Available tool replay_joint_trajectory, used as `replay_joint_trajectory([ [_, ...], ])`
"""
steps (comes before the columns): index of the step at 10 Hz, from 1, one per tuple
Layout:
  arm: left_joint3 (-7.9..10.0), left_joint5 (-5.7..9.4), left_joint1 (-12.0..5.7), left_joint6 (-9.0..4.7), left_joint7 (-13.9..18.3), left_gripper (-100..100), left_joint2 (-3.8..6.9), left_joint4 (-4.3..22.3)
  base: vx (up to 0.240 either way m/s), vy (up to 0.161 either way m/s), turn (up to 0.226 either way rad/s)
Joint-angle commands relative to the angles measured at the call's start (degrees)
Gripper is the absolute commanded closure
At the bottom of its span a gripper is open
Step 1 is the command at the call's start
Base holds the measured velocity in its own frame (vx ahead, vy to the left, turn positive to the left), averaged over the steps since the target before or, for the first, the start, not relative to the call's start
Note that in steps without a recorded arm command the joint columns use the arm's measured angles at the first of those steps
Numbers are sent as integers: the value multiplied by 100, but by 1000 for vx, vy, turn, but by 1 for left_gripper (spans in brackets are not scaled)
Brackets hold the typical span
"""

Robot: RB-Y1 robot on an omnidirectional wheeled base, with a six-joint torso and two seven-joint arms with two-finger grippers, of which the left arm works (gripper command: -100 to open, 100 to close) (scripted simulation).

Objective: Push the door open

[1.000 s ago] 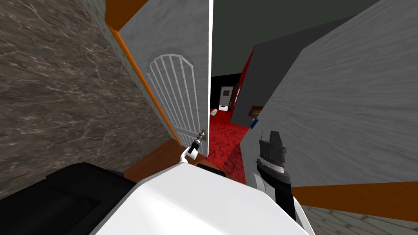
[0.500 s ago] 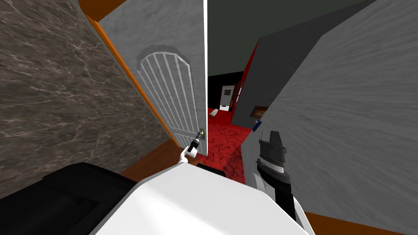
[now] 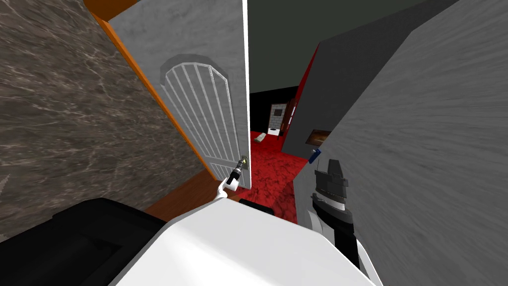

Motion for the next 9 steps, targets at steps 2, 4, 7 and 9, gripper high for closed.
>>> replay_joint_trajectory([
  [2,216,28,-70,-32,-31,100,23,50,84,-74,47],
  [4,311,39,-91,-22,-54,100,6,73,103,-71,49],
  [7,494,60,-130,-2,-99,100,-33,119,116,-77,57],
  [9,624,74,-158,12,-131,100,-65,151,136,-111,77],
])
